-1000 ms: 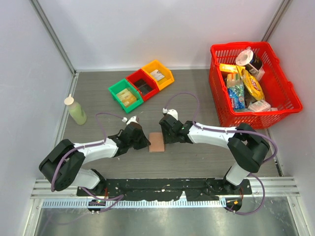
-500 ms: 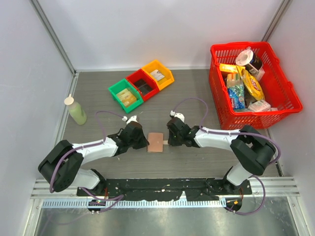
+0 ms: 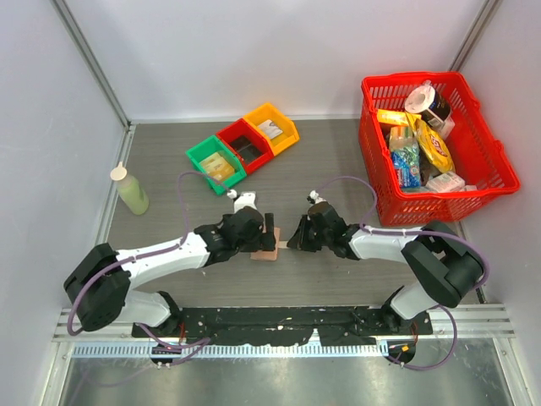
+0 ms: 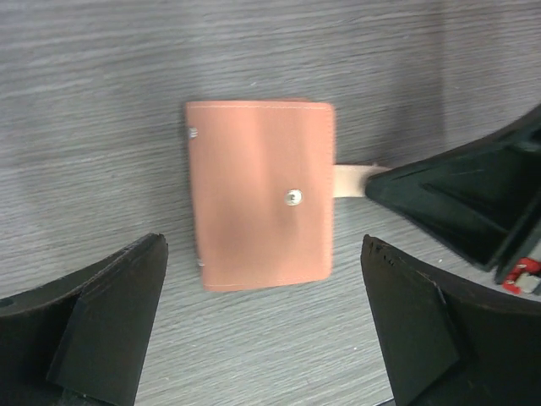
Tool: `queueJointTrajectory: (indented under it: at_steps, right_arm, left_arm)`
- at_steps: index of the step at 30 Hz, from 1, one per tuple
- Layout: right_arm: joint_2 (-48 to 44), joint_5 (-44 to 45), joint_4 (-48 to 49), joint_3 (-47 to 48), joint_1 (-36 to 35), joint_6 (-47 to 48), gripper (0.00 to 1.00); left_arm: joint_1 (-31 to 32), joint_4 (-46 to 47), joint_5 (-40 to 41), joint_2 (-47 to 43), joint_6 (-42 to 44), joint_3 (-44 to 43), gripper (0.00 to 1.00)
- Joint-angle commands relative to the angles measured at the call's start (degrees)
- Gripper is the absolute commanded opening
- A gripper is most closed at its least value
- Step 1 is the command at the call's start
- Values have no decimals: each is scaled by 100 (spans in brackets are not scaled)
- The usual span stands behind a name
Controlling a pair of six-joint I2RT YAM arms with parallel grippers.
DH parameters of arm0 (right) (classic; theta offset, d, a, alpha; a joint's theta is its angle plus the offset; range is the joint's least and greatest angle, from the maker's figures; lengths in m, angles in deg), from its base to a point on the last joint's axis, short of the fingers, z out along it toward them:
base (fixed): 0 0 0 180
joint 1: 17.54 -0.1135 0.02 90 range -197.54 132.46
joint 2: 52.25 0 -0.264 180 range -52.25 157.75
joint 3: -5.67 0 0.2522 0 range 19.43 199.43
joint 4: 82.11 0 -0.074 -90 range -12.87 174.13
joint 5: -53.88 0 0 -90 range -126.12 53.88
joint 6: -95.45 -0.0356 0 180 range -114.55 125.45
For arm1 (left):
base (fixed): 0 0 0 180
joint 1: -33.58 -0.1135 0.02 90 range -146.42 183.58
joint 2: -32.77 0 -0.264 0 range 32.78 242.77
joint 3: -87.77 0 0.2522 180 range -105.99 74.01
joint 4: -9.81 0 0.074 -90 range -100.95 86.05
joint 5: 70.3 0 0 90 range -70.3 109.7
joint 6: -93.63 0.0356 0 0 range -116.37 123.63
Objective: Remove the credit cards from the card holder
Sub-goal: Open the card holder at the center of the board.
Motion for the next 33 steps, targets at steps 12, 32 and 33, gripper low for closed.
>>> queueJointTrajectory:
  at_steps: [12, 32, 33]
  right_arm:
    - [-113, -315, 766, -210, -10, -223, 1]
    - [-78, -288, 775, -350, 17, -196, 1]
    - [-78, -288, 766, -342, 17, -179, 1]
  left_arm:
    - [995, -1574, 1646, 1535, 862, -1804, 100]
    - [1346, -2137, 2385, 2213, 1161, -2332, 62]
    - [1346, -2137, 2393, 2178, 1161, -2341, 56]
